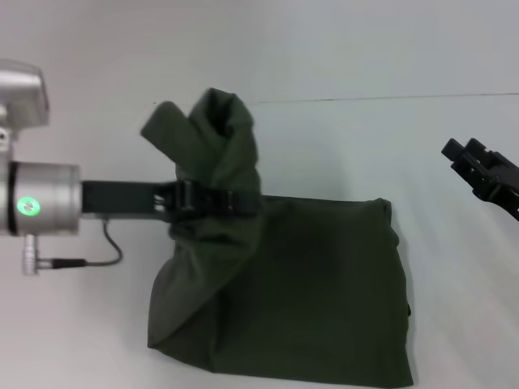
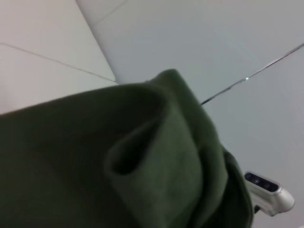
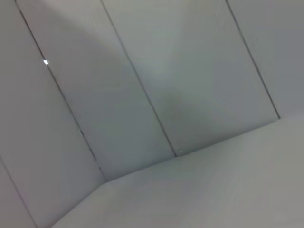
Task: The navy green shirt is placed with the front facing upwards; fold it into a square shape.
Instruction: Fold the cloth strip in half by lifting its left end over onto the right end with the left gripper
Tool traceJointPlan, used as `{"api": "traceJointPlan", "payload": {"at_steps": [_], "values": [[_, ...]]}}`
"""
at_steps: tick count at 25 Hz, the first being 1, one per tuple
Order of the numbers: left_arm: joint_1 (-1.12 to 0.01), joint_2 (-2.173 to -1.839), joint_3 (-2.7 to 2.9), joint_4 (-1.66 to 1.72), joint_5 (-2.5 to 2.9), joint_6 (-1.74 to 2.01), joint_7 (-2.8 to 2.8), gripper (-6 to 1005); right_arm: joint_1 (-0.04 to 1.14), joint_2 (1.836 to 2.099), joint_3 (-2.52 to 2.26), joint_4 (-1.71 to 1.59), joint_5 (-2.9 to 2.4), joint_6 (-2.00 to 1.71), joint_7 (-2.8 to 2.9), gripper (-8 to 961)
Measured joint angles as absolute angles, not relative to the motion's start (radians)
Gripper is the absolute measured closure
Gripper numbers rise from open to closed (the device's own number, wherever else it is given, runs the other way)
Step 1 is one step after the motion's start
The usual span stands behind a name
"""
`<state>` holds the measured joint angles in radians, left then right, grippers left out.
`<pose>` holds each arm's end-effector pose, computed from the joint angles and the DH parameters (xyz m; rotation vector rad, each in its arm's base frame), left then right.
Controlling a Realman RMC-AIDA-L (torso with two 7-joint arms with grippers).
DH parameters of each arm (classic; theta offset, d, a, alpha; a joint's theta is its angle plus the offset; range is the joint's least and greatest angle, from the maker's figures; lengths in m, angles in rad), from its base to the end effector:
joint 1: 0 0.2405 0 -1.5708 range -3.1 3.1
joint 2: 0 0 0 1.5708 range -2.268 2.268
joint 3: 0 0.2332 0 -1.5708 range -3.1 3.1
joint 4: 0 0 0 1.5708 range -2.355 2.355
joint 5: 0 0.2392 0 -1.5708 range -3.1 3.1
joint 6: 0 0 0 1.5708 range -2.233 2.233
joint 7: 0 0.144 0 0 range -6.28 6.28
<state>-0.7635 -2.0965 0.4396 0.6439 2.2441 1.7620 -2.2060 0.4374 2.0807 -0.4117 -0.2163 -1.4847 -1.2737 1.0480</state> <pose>-0.2004 0.3636 0.0156 2.4644 1.5358 0.7578 0.3391 0.3291 0.0034 -1.8446 0.9590 1.0327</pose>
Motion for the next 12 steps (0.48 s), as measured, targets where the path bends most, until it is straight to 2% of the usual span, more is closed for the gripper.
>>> {"api": "traceJointPlan", "payload": {"at_steps": [2,3,8,12], "values": [[-0.764,-2.104,0.443,0.634,2.244,1.753,-2.199,900,0.433,2.083,-0.406,-0.216,-1.484,-1.274,1.045,550],[-0.765,-2.12,0.454,0.61,2.244,1.738,-2.187,900,0.433,2.083,-0.406,-0.216,-1.484,-1.274,1.045,514],[-0.762,-2.158,0.482,0.587,2.244,1.698,-2.172,900,0.425,2.086,-0.39,-0.217,-1.484,-1.274,1.041,351],[-0.761,-2.166,0.5,0.519,2.236,1.646,-2.146,900,0.424,2.087,-0.388,-0.218,-1.483,-1.275,1.041,356]]}}
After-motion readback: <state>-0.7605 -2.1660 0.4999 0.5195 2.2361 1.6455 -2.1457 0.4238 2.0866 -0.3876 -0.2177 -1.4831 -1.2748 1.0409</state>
